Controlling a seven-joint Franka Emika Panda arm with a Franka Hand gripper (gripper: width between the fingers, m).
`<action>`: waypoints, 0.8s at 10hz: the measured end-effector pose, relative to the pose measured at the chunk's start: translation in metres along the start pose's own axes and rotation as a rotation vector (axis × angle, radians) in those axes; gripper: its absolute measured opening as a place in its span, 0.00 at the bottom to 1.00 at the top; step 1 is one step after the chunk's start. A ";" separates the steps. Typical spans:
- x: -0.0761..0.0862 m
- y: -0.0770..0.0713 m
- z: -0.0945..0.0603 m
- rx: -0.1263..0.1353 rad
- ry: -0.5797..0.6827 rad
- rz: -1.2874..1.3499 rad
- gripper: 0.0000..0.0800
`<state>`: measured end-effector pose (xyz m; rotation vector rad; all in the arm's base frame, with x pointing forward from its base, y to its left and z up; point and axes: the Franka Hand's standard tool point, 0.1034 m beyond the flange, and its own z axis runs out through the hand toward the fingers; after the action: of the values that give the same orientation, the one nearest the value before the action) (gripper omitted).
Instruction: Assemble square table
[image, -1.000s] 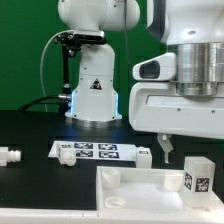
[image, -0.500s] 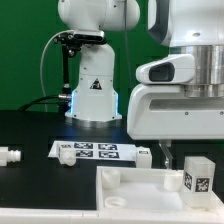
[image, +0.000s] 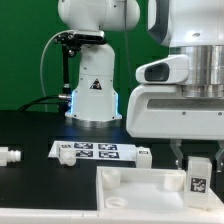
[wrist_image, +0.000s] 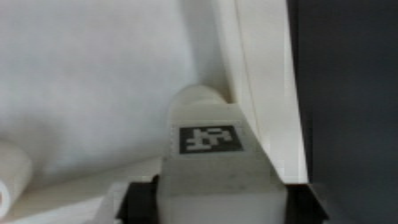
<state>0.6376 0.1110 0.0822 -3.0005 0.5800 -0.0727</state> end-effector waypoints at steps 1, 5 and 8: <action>0.000 0.000 0.000 0.000 0.001 0.094 0.36; -0.001 -0.001 0.002 0.062 -0.024 0.842 0.36; -0.002 -0.004 0.002 0.073 -0.027 0.973 0.36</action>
Offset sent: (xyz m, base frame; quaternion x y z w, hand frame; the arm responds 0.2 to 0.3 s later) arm -0.0049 -0.0086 -0.0072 -0.0208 -0.0427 0.3821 0.9229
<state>0.6369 0.1156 0.0802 -2.3147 1.8619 0.0152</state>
